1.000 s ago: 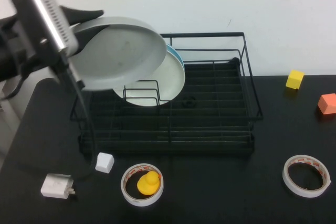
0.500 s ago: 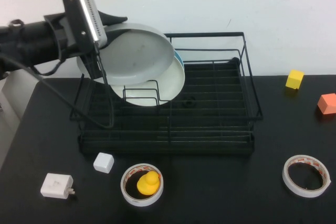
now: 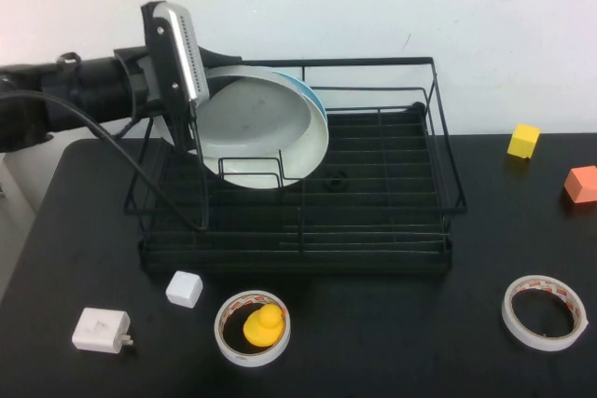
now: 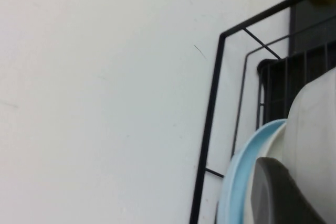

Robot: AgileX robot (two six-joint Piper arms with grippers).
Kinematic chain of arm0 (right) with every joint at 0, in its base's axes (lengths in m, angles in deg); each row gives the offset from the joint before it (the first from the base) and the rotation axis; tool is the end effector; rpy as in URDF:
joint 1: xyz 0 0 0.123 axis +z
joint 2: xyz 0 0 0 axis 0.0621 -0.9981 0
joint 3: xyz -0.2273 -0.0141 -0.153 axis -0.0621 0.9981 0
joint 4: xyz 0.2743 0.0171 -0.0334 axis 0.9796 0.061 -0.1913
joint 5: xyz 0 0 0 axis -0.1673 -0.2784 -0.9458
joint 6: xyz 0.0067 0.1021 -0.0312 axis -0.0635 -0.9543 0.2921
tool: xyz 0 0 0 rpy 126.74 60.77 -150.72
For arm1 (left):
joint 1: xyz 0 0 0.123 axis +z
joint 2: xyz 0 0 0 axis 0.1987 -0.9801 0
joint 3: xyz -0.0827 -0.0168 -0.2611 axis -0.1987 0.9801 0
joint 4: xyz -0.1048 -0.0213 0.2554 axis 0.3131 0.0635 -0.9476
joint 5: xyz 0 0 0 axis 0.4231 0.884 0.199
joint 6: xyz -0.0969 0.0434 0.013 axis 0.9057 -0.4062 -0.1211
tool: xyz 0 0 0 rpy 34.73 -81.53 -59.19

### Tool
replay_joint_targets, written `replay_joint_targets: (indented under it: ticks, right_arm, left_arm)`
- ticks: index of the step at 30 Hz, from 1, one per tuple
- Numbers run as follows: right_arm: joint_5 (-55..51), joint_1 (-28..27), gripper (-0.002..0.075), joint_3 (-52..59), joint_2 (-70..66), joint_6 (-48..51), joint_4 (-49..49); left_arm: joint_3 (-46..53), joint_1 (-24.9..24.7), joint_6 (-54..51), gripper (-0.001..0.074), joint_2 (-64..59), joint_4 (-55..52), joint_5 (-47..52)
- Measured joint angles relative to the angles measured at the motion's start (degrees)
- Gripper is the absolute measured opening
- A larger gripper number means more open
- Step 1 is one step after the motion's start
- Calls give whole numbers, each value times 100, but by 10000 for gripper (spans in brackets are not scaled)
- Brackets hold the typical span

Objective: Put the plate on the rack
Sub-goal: Place the plate on the rack

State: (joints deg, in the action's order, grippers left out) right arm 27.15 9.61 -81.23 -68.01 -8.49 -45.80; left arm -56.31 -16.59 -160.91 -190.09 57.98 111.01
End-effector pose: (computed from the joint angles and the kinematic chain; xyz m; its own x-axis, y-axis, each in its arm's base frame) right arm 0.1032 0.0662 0.2351 -0.1362 -0.7323 -0.6672 -0.8379 0.4445 -0.3168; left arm 0.4533 -0.1134 0.2400 0.5362 0.6414 -0.5487 0.5585 0.2178 0.8004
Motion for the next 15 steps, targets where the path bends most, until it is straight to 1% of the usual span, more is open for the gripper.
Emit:
replay_joint_targets:
  ticks: [4,5,6,7,9,11,12,13,14,15]
  right_arm:
    - [56,0,2,22,0,0,0]
    - [65,0,2,22,0,0,0]
    - [70,0,2,22,0,0,0]
    - [80,0,1,22,0,0,0]
    - [80,0,1,22,0,0,0]
    - [80,0,1,22,0,0,0]
    - [84,0,1,22,0,0,0]
    - [84,0,1,22,0,0,0]
    - [84,0,2,22,0,0,0]
    - [84,0,1,22,0,0,0]
  left_arm:
    - [-27,-93,-55,78,-165,0,-52]
    - [-27,-108,-55,91,-207,0,-52]
    - [-27,-147,-17,122,-239,0,-52]
    - [-27,-163,90,172,-280,0,-52]
    - [-27,-229,336,300,-326,0,-92]
    - [-27,-270,490,459,-362,0,-188]
    - [-27,-275,559,523,-384,0,-249]
    - [-27,-275,598,570,-393,10,-292]
    - [-27,-275,666,598,-393,10,-349]
    - [-27,-275,733,611,-393,10,-381]
